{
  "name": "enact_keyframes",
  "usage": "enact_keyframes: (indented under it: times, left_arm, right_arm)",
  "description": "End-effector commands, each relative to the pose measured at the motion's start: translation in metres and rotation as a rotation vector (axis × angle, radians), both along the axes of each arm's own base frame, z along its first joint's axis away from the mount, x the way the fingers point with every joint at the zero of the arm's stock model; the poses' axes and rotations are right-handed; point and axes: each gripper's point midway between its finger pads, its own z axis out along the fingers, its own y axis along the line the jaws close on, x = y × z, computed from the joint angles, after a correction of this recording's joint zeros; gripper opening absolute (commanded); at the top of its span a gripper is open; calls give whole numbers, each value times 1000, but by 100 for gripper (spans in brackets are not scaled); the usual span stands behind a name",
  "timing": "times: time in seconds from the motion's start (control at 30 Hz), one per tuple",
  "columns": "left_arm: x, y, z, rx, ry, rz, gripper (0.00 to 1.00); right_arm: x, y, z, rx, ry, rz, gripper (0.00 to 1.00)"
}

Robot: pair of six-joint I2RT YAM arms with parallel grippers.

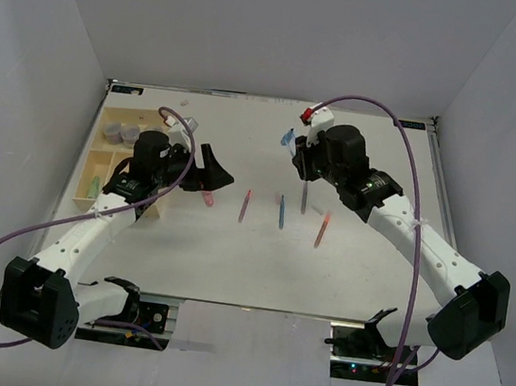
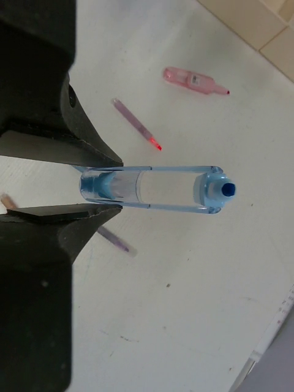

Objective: Sort the stationery into containers
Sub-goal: Close the pen cap on the pen.

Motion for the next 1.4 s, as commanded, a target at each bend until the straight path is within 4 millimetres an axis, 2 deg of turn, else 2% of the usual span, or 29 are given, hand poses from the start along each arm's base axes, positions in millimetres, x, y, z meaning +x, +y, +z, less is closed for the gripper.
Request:
enact_keyframes:
  times: [0.0, 0.17, 0.5, 0.9, 1.07, 1.37]
  left_arm:
    - [-7, -27, 19, -118, 10, -74, 97]
    - [-7, -55, 24, -181, 22, -78, 97]
    - [12, -88, 33, -268, 25, -23, 98]
    - [36, -70, 36, -272, -35, 157, 98]
    - [37, -63, 36, -268, -48, 195, 98]
    - [40, -53, 52, -266, -109, 242, 98]
  right_arm:
    - [-18, 22, 28, 26, -26, 124, 14]
    - [-38, 48, 48, 75, -34, 239, 15]
    - [-60, 60, 61, 106, -43, 305, 15]
    - [-74, 60, 59, 115, -32, 333, 15]
    - [-77, 58, 54, 109, -23, 334, 15]
    - [-83, 57, 41, 92, -1, 345, 15]
